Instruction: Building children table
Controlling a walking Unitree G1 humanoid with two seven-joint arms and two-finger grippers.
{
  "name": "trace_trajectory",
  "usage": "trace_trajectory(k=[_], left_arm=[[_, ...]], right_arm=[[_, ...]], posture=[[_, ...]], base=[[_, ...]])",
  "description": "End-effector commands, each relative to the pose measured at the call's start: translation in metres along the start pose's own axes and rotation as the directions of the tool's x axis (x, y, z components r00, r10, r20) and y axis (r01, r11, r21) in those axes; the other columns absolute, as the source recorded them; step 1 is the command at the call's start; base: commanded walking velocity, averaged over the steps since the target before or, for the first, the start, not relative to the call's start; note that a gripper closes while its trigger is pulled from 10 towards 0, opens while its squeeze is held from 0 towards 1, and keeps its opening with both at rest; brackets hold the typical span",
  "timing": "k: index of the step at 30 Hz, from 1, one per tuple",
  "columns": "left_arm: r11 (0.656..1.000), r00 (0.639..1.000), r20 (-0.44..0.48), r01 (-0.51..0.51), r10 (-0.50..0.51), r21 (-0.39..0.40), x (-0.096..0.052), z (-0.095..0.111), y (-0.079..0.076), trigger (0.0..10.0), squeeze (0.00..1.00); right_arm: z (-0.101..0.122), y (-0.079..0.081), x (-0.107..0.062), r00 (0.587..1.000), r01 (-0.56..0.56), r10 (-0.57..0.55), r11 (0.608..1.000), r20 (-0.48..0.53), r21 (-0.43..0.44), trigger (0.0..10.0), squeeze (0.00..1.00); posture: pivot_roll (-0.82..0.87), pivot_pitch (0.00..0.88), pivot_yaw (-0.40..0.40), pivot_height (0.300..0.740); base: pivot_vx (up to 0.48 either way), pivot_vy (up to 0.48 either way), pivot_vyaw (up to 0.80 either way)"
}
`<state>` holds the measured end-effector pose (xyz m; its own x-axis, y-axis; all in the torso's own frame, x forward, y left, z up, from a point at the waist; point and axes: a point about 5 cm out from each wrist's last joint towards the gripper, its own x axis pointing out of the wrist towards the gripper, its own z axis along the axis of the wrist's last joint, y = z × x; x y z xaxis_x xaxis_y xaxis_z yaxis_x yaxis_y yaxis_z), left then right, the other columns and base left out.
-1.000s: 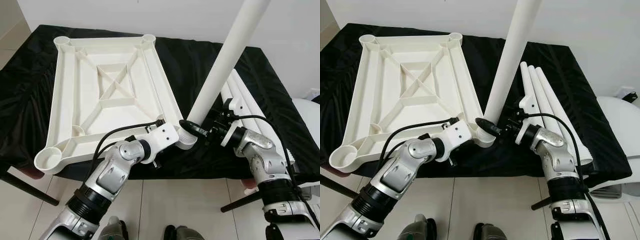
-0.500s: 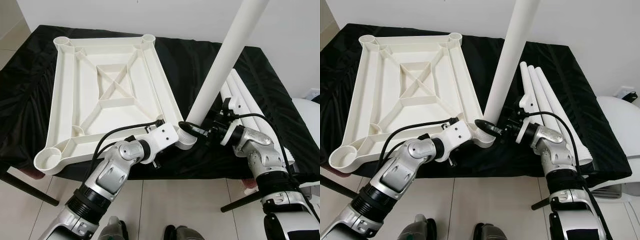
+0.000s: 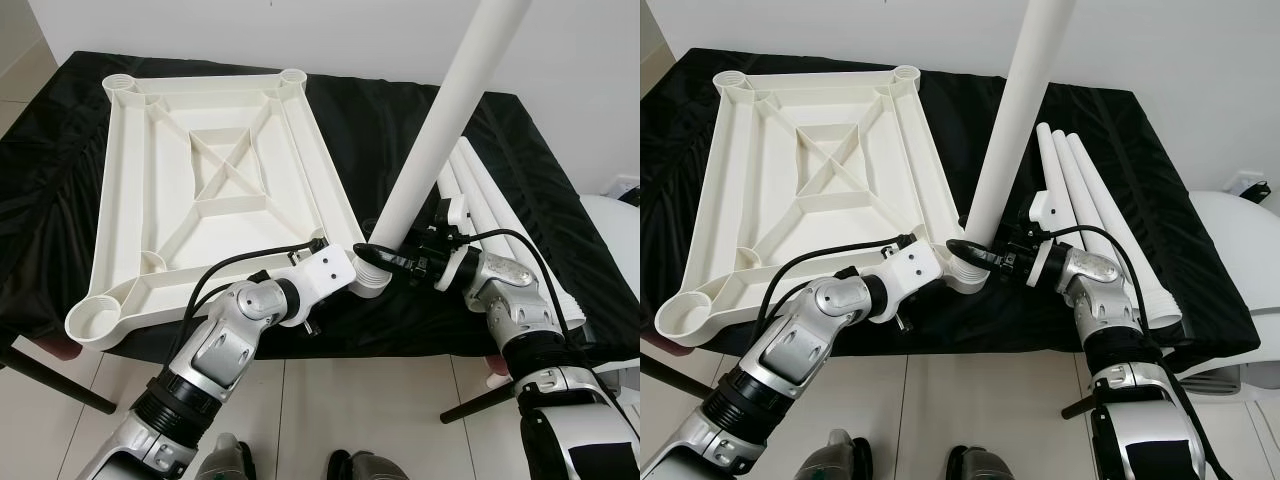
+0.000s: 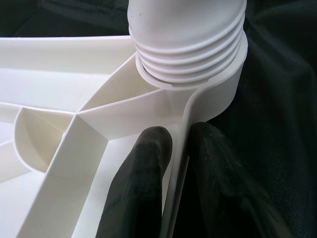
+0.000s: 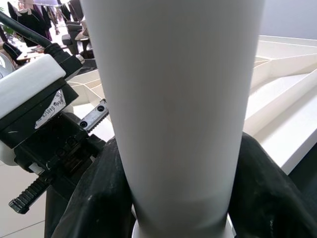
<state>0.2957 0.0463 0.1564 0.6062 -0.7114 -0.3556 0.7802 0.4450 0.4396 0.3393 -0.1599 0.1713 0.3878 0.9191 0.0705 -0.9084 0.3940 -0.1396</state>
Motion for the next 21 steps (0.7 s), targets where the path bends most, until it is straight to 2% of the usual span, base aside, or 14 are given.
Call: trace_trajectory(k=[1, 6, 7, 15, 19, 21], left_arm=[[0.999, 0.999, 0.039, -0.024, 0.023, 0.034, -0.002, 0.01, 0.002, 10.0, 0.0], [0.999, 0.999, 0.041, -0.028, 0.027, 0.034, -0.001, 0.011, 0.003, 10.0, 0.0], [0.999, 0.999, 0.041, -0.031, 0.03, 0.033, -0.001, 0.011, 0.004, 10.0, 0.0], [0.999, 0.999, 0.036, -0.029, 0.028, 0.034, -0.002, 0.01, 0.004, 10.0, 0.0], [0.999, 0.999, 0.034, -0.035, 0.034, 0.03, -0.003, 0.009, 0.004, 10.0, 0.0], [0.999, 0.999, 0.033, -0.035, 0.034, 0.03, -0.003, 0.009, 0.004, 10.0, 0.0]], right_arm=[[-0.009, -0.001, -0.01, 0.999, 0.044, -0.043, 0.998, -0.018, 0.037, 0.0, 0.0], [-0.009, 0.0, -0.01, 0.999, 0.052, -0.051, 0.998, -0.009, 0.034, 0.0, 0.0], [-0.008, 0.001, -0.01, 0.998, 0.066, -0.066, 0.997, -0.004, 0.032, 10.0, 0.0], [-0.008, 0.008, -0.003, 0.993, 0.119, -0.12, 0.992, 0.014, 0.036, 10.0, 0.0], [-0.004, 0.013, 0.003, 0.97, 0.237, -0.238, 0.971, 0.045, 0.038, 10.0, 0.0], [-0.003, 0.014, 0.004, 0.964, 0.26, -0.261, 0.965, 0.052, 0.033, 10.0, 0.0]], posture=[[-0.06, 0.104, -0.054, 0.74], [-0.06, 0.099, -0.053, 0.74], [-0.06, 0.097, -0.054, 0.74], [-0.06, 0.103, -0.053, 0.74], [-0.06, 0.106, -0.06, 0.74], [-0.06, 0.108, -0.06, 0.74]], base=[[0.0, 0.0, 0.0], [0.0, 0.0, 0.0], [0.0, 0.0, 0.0], [0.0, 0.0, 0.0], [0.0, 0.0, 0.0], [0.0, 0.0, 0.0]])
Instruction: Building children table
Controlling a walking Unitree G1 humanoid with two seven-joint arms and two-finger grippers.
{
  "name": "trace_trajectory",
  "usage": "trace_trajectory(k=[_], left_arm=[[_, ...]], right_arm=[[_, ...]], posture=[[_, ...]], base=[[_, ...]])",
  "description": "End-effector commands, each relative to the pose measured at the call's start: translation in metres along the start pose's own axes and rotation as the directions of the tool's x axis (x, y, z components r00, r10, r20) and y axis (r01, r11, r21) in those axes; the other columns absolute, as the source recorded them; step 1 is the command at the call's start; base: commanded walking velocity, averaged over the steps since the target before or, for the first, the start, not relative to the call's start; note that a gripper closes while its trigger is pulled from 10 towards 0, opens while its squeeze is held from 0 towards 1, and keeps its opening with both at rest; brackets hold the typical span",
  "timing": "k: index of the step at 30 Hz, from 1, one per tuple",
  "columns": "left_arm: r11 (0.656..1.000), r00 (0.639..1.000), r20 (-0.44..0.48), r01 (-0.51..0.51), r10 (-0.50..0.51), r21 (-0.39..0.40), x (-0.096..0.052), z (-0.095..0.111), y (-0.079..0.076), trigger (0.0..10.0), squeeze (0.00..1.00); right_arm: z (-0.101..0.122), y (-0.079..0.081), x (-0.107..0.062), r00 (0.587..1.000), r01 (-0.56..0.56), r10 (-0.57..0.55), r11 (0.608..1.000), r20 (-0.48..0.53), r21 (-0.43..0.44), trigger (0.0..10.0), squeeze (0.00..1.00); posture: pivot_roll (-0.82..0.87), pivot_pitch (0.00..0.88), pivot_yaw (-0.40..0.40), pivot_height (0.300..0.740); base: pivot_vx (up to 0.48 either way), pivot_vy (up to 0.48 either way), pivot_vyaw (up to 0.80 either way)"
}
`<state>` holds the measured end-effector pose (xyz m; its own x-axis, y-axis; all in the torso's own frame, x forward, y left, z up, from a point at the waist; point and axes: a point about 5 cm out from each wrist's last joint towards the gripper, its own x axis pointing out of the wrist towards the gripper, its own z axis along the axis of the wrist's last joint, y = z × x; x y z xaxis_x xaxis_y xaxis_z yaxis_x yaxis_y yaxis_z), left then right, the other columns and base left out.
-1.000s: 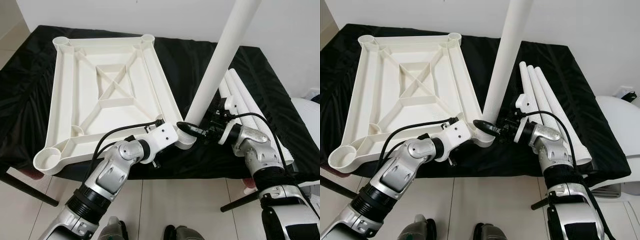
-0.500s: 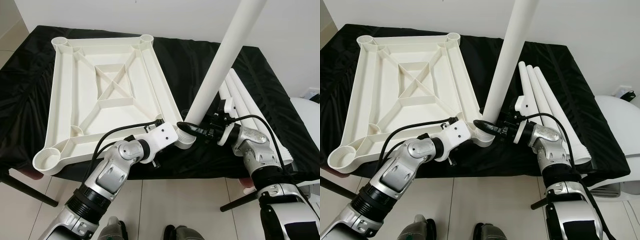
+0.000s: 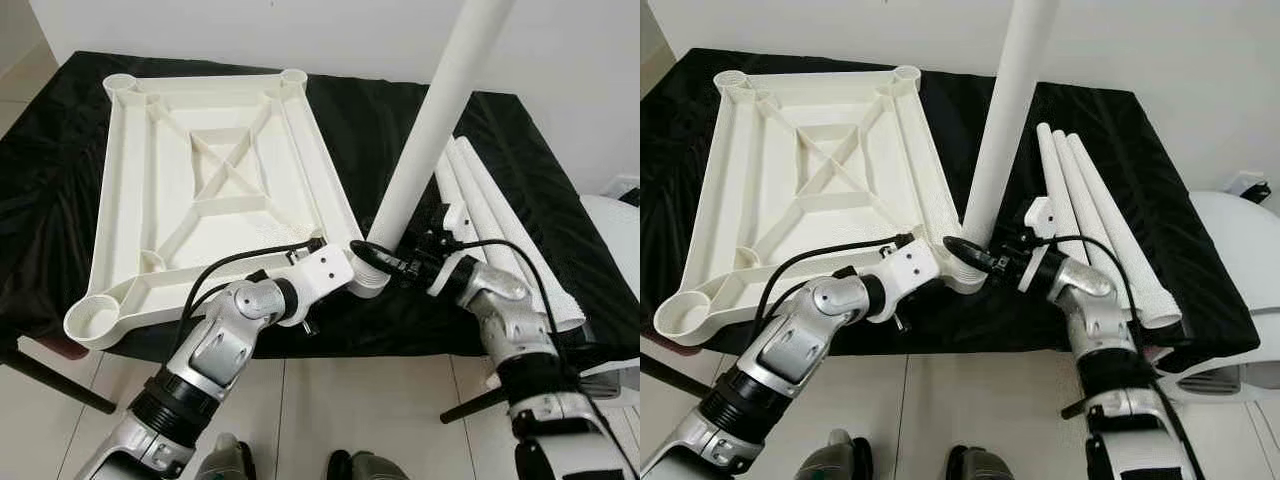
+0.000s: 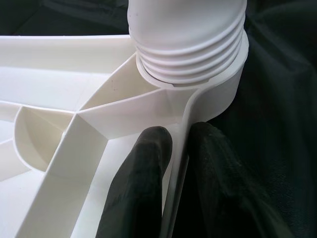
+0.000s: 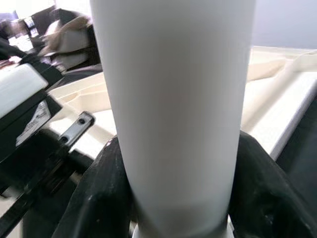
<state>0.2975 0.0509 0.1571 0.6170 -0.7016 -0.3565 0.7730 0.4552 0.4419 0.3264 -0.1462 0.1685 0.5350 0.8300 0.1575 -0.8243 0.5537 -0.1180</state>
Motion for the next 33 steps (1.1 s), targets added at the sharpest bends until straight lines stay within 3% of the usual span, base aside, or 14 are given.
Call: trace_trajectory(k=[1, 10, 13, 23, 25, 26, 28, 33], left_arm=[[0.999, 0.999, 0.04, -0.024, 0.022, 0.031, -0.001, 0.011, 0.0, 10.0, 0.0], [0.999, 0.999, 0.039, -0.028, 0.027, 0.026, 0.0, 0.011, 0.0, 10.0, 0.0], [0.999, 0.999, 0.038, -0.026, 0.025, 0.022, -0.001, 0.01, 0.0, 10.0, 0.0], [0.999, 0.999, 0.036, -0.031, 0.03, 0.016, -0.001, 0.01, -0.001, 10.0, 0.0], [0.999, 0.999, 0.034, -0.033, 0.033, 0.012, -0.002, 0.009, -0.001, 10.0, 0.0], [0.999, 0.999, 0.034, -0.033, 0.033, 0.012, -0.002, 0.009, -0.001, 10.0, 0.0], [0.999, 0.999, 0.032, -0.032, 0.032, 0.01, -0.002, 0.008, -0.002, 10.0, 0.0], [1.0, 0.999, 0.032, -0.027, 0.026, 0.015, -0.001, 0.008, -0.004, 10.0, 0.0]], right_arm=[[-0.002, -0.002, -0.002, 0.996, 0.095, -0.094, 0.995, -0.008, 0.027, 10.0, 0.0], [-0.001, 0.017, 0.005, 0.98, 0.198, -0.199, 0.98, 0.019, 0.031, 10.0, 0.0], [0.0, 0.026, 0.008, 0.947, 0.32, -0.321, 0.946, 0.025, 0.05, 10.0, 0.0], [-0.004, 0.036, 0.011, 0.858, 0.513, -0.513, 0.857, -0.012, 0.054, 10.0, 0.0], [-0.007, 0.044, 0.014, 0.796, 0.606, -0.605, 0.794, -0.035, 0.043, 10.0, 0.0], [-0.007, 0.044, 0.014, 0.796, 0.606, -0.605, 0.794, -0.035, 0.043, 10.0, 0.0], [-0.007, 0.052, 0.02, 0.75, 0.661, -0.661, 0.749, -0.032, 0.046, 10.0, 0.0], [-0.007, 0.06, 0.025, 0.741, 0.671, -0.671, 0.739, -0.031, 0.056, 10.0, 0.0]], posture=[[-0.06, 0.108, -0.06, 0.74], [-0.06, 0.115, -0.065, 0.74], [-0.06, 0.115, -0.066, 0.74], [-0.06, 0.119, -0.072, 0.74], [-0.05, 0.116, -0.075, 0.74], [-0.05, 0.116, -0.075, 0.74], [-0.05, 0.11, -0.076, 0.74], [-0.05, 0.102, -0.075, 0.74]], base=[[0.0, 0.0, 0.0], [0.0, 0.0, 0.0], [0.0, 0.0, 0.0], [0.0, 0.0, 0.0], [0.0, 0.0, 0.0], [0.0, 0.0, 0.0], [0.0, 0.0, 0.0], [0.0, 0.0, 0.0]])
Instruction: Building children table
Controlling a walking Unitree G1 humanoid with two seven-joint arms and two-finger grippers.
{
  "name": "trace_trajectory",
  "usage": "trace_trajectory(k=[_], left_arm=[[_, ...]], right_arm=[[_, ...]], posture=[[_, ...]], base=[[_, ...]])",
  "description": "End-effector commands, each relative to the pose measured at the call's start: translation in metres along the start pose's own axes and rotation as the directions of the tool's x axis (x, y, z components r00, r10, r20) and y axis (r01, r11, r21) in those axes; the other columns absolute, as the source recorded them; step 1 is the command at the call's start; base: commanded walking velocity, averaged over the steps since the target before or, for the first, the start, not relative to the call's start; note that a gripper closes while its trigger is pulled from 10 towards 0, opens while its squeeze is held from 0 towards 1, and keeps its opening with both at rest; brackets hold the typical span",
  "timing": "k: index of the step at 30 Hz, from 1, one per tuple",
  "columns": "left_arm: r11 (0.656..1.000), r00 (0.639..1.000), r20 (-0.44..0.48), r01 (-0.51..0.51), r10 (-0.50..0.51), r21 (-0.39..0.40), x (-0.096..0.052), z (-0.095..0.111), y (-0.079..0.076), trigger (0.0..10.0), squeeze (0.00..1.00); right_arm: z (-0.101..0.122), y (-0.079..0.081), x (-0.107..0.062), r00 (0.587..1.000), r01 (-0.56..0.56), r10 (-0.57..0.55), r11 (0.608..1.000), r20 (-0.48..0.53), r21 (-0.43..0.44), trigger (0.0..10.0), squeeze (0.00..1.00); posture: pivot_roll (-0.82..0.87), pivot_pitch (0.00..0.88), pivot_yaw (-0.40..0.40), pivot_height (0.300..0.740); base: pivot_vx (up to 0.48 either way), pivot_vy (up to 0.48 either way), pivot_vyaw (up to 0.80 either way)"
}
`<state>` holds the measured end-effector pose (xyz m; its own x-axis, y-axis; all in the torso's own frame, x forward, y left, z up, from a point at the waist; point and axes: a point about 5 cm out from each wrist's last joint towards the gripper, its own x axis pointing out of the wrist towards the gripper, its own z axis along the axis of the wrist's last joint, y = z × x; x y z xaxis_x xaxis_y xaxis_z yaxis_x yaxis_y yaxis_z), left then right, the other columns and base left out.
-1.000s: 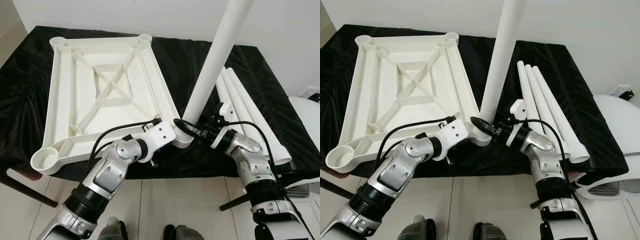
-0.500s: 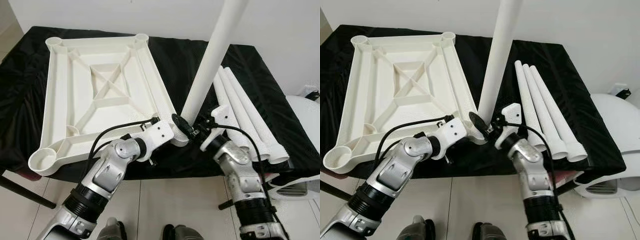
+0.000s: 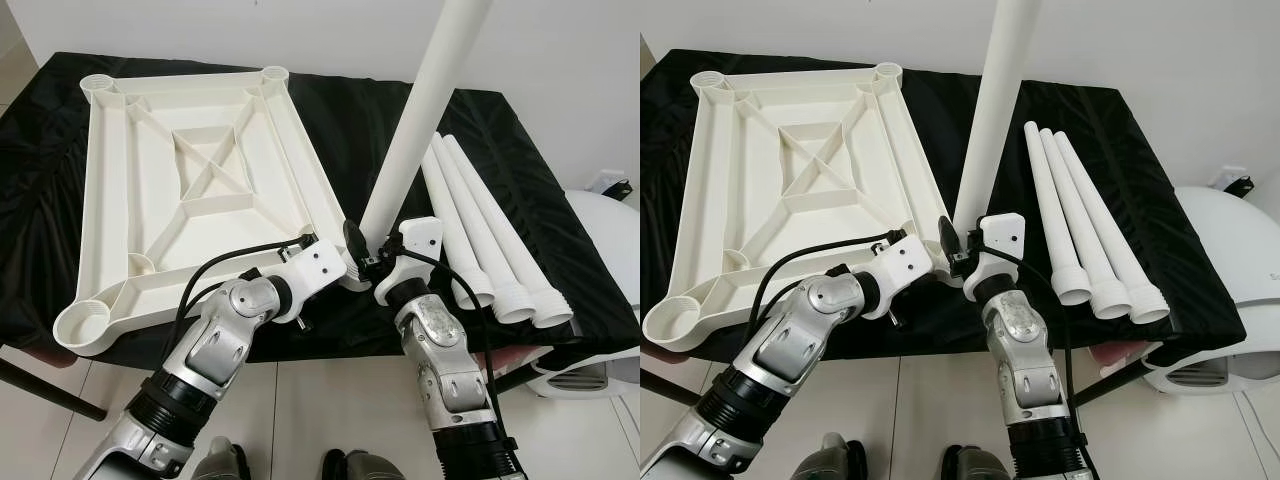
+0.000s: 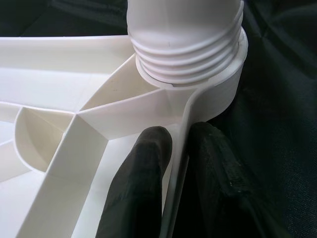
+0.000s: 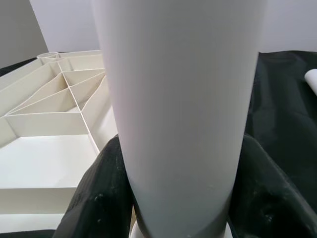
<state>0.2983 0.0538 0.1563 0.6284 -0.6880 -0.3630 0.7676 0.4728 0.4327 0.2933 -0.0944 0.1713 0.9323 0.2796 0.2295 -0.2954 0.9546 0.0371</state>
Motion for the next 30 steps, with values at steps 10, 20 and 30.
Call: trace_trajectory(k=[10, 20, 30], left_arm=[[0.999, 0.999, 0.046, -0.002, 0.0, 0.035, 0.0, 0.01, -0.009, 10.0, 0.0], [0.999, 0.999, 0.043, -0.01, 0.008, 0.035, -0.001, 0.01, -0.006, 10.0, 0.0], [0.999, 0.999, 0.042, -0.012, 0.011, 0.034, -0.001, 0.009, -0.006, 10.0, 0.0]], right_arm=[[-0.012, -0.005, -0.004, 0.993, 0.09, -0.09, 0.996, -0.078, -0.011, 10.0, 0.0], [-0.01, -0.007, -0.002, 0.994, 0.086, -0.086, 0.996, -0.068, -0.001, 10.0, 1.0], [-0.009, -0.012, 0.0, 0.995, 0.071, -0.071, 0.997, -0.065, -0.003, 10.0, 1.0]], posture=[[-0.05, 0.094, -0.07, 0.74], [-0.05, 0.094, -0.072, 0.74], [-0.05, 0.099, -0.066, 0.74]], base=[[0.0, 0.0, 0.0], [0.0, 0.0, 0.0], [0.0, 0.0, 0.0]])
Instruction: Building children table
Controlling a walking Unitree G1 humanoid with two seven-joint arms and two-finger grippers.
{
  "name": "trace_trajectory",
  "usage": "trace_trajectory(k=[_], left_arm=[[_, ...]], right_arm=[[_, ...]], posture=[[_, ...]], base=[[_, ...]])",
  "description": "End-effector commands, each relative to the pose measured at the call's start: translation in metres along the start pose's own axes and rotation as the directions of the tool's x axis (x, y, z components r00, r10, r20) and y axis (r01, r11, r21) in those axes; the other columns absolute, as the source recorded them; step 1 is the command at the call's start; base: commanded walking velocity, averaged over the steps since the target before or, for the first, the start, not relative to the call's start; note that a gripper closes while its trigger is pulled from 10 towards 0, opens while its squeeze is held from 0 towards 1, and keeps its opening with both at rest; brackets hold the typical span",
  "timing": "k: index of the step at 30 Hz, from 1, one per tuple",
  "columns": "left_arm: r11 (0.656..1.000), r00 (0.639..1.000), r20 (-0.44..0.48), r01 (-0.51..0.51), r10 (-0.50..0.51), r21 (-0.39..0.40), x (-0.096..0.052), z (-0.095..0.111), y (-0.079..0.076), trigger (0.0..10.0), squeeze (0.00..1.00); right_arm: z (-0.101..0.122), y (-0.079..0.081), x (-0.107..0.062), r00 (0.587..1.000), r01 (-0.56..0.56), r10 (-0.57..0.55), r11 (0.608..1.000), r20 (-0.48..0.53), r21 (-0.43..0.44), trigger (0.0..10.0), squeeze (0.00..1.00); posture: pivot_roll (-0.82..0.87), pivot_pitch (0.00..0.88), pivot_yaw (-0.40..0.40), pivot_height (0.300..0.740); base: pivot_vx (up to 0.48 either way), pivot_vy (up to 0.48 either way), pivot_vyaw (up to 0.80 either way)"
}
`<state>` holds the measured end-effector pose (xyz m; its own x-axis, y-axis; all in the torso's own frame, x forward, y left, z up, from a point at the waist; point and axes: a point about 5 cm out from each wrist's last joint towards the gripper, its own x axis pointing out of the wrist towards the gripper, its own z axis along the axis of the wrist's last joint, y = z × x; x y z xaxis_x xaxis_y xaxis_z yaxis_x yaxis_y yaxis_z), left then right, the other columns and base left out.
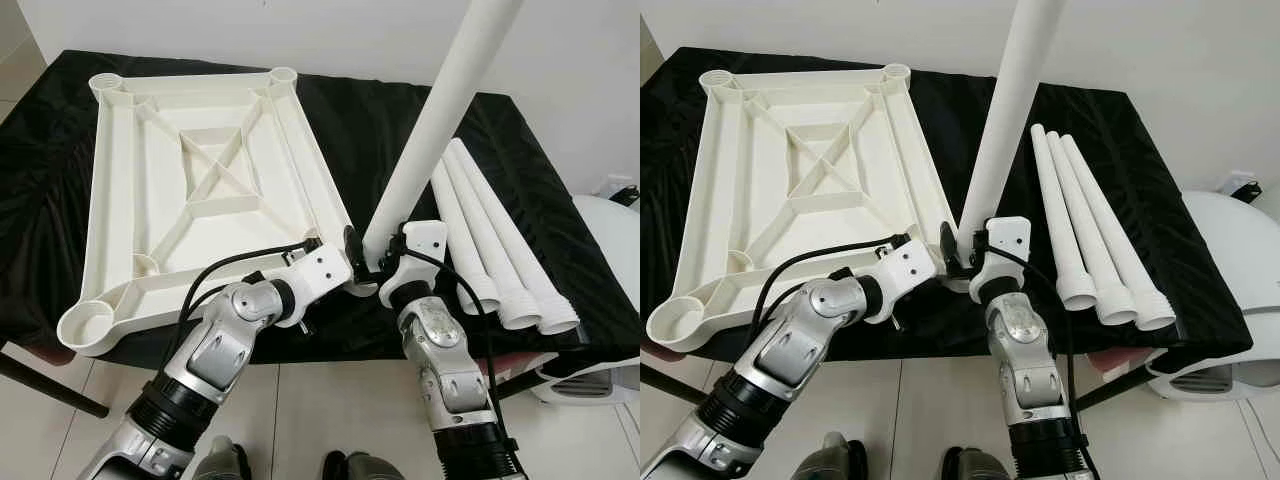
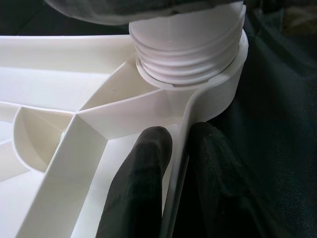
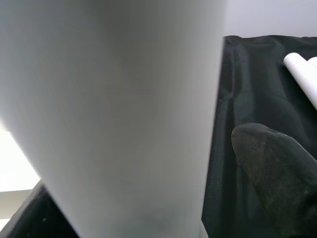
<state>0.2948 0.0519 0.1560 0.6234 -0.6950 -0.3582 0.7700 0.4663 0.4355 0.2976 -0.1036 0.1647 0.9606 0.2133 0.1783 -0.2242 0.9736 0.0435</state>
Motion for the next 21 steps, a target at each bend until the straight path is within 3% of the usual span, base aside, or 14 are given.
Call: trace_trajectory(k=[1, 2, 8, 9, 11, 13, 15, 16, 19, 21], left_arm=[[0.999, 0.999, 0.034, -0.017, 0.016, 0.029, 0.0, 0.008, -0.002, 10.0, 0.0], [0.999, 0.999, 0.034, -0.017, 0.016, 0.028, -0.001, 0.008, -0.002, 10.0, 0.0], [0.999, 0.999, 0.034, -0.015, 0.014, 0.029, -0.001, 0.009, -0.002, 10.0, 0.0], [0.999, 0.999, 0.034, -0.015, 0.014, 0.029, 0.0, 0.009, -0.001, 10.0, 0.0], [0.999, 0.999, 0.035, -0.016, 0.015, 0.029, 0.0, 0.009, -0.001, 10.0, 0.0], [0.999, 0.999, 0.036, -0.015, 0.014, 0.031, 0.0, 0.009, 0.0, 10.0, 0.0], [0.999, 0.999, 0.037, -0.015, 0.014, 0.033, 0.001, 0.01, 0.0, 10.0, 0.0], [0.999, 0.999, 0.037, -0.015, 0.014, 0.033, 0.001, 0.01, 0.0, 10.0, 0.0], [0.999, 0.999, 0.04, -0.017, 0.016, 0.033, 0.001, 0.011, 0.001, 10.0, 0.0], [0.999, 0.999, 0.041, -0.018, 0.017, 0.033, 0.001, 0.011, 0.001, 10.0, 0.0]], right_arm=[[-0.003, -0.001, 0.001, 1.0, -0.002, 0.003, 1.0, -0.016, 0.008, 10.0, 1.0], [-0.002, -0.002, 0.001, 0.999, -0.037, 0.037, 0.999, -0.008, 0.002, 10.0, 0.0], [0.002, -0.012, 0.001, 0.977, -0.214, 0.213, 0.976, 0.012, 0.042, 10.0, 0.0], [0.005, -0.017, 0.001, 0.959, -0.284, 0.284, 0.958, 0.019, 0.031, 10.0, 0.0], [0.005, -0.018, 0.001, 0.954, -0.3, 0.3, 0.953, 0.02, 0.028, 10.0, 0.0], [0.009, -0.017, -0.003, 0.89, -0.456, 0.456, 0.89, 0.035, 0.006, 10.0, 0.0], [0.01, -0.02, -0.003, 0.843, -0.538, 0.537, 0.842, 0.031, 0.028, 10.0, 0.0], [0.01, -0.02, -0.003, 0.843, -0.538, 0.537, 0.842, 0.031, 0.028, 10.0, 0.0], [0.011, -0.027, -0.001, 0.785, -0.62, 0.62, 0.784, 0.011, 0.019, 10.0, 0.0], [0.011, -0.031, 0.0, 0.769, -0.639, 0.639, 0.769, 0.003, 0.014, 10.0, 0.0]], posture=[[-0.05, 0.099, -0.066, 0.74], [-0.05, 0.098, -0.066, 0.74], [-0.05, 0.101, -0.065, 0.74], [-0.05, 0.098, -0.065, 0.74], [-0.05, 0.098, -0.065, 0.74], [-0.06, 0.098, -0.065, 0.74], [-0.06, 0.097, -0.064, 0.74], [-0.06, 0.097, -0.064, 0.74], [-0.05, 0.099, -0.064, 0.74], [-0.05, 0.099, -0.064, 0.74]], base=[[0.0, 0.0, 0.0], [0.0, 0.0, 0.0], [0.0, 0.0, 0.0], [0.0, 0.0, 0.0], [0.0, 0.0, 0.0], [0.0, 0.0, 0.0], [0.0, 0.0, 0.0], [0.0, 0.0, 0.0], [0.0, 0.0, 0.0], [0.0, 0.0, 0.0]])
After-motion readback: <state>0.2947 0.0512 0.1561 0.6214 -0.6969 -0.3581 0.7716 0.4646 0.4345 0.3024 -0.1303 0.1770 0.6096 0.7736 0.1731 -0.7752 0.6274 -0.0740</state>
